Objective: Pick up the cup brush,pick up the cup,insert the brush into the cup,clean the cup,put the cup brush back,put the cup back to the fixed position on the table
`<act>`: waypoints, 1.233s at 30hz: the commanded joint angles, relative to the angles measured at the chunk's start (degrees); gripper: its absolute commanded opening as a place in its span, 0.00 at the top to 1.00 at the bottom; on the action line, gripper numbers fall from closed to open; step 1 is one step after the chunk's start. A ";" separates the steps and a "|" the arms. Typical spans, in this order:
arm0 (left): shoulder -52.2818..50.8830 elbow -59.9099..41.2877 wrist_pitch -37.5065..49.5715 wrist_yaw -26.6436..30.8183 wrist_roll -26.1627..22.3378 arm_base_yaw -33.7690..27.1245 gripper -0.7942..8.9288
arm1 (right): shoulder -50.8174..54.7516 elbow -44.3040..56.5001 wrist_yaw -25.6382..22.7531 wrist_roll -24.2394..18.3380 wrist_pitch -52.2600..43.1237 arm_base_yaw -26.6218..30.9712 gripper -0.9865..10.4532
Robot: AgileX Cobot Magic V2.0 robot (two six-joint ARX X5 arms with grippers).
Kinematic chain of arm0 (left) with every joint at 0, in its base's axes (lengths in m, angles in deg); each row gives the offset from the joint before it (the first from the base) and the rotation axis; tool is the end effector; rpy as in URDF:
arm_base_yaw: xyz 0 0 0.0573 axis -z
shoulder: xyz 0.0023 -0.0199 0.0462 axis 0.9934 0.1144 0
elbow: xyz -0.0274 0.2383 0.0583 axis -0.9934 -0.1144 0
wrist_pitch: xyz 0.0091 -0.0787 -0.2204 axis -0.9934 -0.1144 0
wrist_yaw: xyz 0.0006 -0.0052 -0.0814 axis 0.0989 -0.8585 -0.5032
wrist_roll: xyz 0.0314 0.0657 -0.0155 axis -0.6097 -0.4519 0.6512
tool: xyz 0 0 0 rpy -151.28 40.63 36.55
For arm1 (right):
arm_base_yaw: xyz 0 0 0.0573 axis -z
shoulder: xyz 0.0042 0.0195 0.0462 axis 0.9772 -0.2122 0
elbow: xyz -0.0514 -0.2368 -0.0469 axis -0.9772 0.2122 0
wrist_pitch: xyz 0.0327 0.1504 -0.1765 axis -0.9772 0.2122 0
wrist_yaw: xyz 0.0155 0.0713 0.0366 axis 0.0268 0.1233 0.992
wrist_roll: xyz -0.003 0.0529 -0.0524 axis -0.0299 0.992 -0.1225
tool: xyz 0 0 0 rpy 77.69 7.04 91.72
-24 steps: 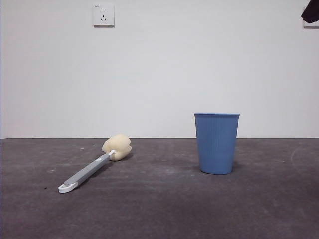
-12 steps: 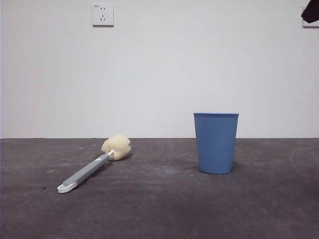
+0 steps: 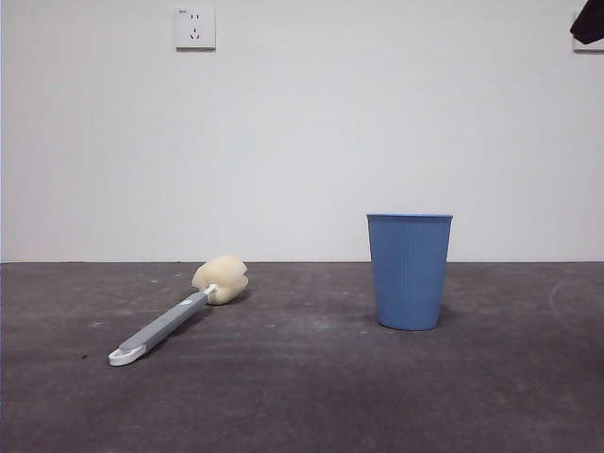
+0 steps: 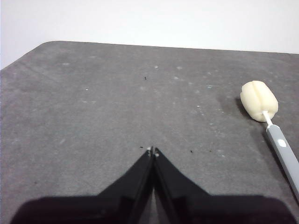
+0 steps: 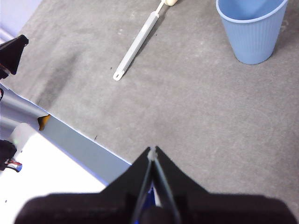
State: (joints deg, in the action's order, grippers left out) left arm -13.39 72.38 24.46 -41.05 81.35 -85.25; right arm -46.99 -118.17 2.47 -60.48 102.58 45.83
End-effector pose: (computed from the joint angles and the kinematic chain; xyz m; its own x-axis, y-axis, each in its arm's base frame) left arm 0.1235 0.0040 0.1455 0.9843 0.0321 -0.1733 -0.0451 0.9964 -0.0714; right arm 0.1051 0.0850 0.2598 0.4875 0.6350 -0.5993 -0.5274 0.7612 0.3775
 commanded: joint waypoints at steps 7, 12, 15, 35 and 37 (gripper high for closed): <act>-0.15 -0.76 0.22 -0.28 0.52 -0.13 0.92 | 2.89 0.28 -8.13 -7.23 -5.97 1.99 0.91; -0.15 -0.76 0.22 -0.26 0.52 -0.13 0.92 | 8.94 3.28 -7.30 -9.55 -14.67 11.34 0.91; -0.15 -0.76 0.22 -0.28 0.52 -0.13 0.92 | 13.38 6.95 -7.37 -11.39 -16.06 18.45 0.91; -0.15 -0.76 0.22 -0.22 0.52 -0.13 0.92 | 34.64 42.32 -7.72 -7.28 -42.07 30.73 0.91; -0.15 -0.76 0.22 -0.22 0.52 -0.13 0.92 | 35.52 43.17 -7.78 -6.80 -40.24 30.73 0.91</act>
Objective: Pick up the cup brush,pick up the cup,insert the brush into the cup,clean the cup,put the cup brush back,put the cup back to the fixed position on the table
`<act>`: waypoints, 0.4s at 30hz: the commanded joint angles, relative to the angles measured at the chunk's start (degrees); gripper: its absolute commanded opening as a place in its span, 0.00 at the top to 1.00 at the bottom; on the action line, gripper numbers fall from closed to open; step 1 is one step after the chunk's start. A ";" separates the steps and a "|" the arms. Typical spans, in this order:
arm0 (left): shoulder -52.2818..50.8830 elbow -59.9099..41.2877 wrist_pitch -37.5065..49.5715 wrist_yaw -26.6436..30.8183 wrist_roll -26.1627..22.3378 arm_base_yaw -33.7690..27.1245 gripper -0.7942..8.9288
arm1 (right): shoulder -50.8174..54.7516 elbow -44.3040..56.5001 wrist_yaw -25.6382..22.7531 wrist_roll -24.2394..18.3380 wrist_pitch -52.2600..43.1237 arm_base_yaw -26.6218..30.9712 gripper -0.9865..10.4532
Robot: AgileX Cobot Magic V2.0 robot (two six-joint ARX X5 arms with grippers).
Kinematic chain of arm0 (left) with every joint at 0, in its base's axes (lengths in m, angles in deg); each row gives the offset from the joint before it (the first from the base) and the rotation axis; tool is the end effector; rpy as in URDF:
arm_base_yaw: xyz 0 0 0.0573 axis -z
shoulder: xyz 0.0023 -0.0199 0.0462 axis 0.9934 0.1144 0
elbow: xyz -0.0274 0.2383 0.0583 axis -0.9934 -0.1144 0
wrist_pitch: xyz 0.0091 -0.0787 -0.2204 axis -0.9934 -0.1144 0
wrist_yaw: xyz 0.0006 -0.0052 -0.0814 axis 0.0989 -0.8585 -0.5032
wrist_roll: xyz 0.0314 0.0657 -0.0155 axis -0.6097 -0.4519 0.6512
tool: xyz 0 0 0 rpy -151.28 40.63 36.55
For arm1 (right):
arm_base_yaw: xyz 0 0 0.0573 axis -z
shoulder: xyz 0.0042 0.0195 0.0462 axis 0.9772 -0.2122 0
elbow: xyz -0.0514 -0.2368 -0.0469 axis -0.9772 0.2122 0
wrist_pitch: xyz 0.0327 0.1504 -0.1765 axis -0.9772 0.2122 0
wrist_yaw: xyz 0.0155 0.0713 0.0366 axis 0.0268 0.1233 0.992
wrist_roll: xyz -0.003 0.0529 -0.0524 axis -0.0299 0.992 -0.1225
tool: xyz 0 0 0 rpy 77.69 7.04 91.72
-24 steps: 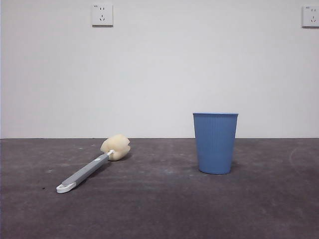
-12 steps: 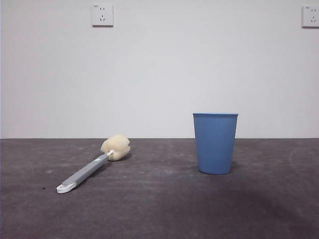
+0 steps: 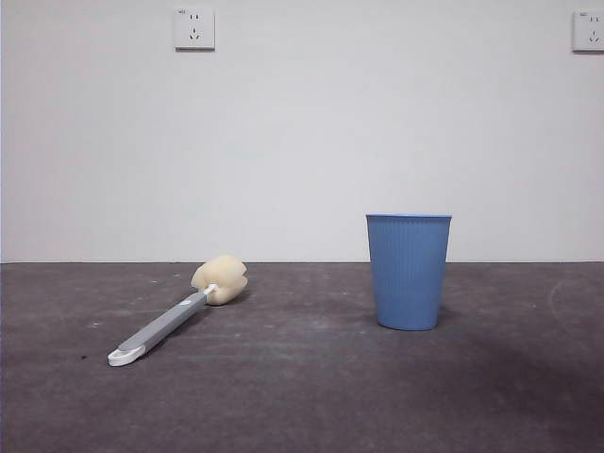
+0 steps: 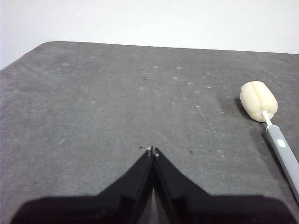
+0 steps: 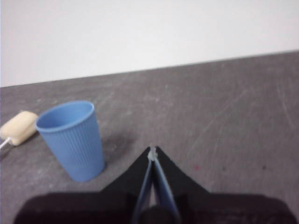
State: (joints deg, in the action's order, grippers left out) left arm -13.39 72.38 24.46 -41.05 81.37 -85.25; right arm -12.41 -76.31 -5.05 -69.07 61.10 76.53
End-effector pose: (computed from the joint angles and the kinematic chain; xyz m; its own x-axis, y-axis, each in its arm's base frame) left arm 0.1235 0.0040 0.1455 0.9843 0.0321 -0.1733 -0.0451 0.9964 -0.0718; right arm 0.1249 0.0117 0.1605 0.9817 0.1742 -0.0766 -0.1632 0.9778 0.1311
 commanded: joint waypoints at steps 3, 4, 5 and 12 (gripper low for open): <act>-0.15 -0.76 0.24 -0.22 0.50 -0.13 0.92 | 1.40 1.31 -0.20 1.14 2.62 0.02 0.91; -0.15 -0.76 0.22 -0.22 0.50 -0.13 0.92 | 1.40 1.31 -0.24 0.98 2.64 0.02 0.91; -0.15 -0.76 0.24 -0.22 0.50 -0.13 0.92 | 1.40 1.31 -0.20 0.98 2.69 0.02 0.91; -0.15 -0.76 0.24 -0.22 0.50 -0.13 0.92 | 1.40 1.27 -0.09 2.10 4.87 0.04 0.91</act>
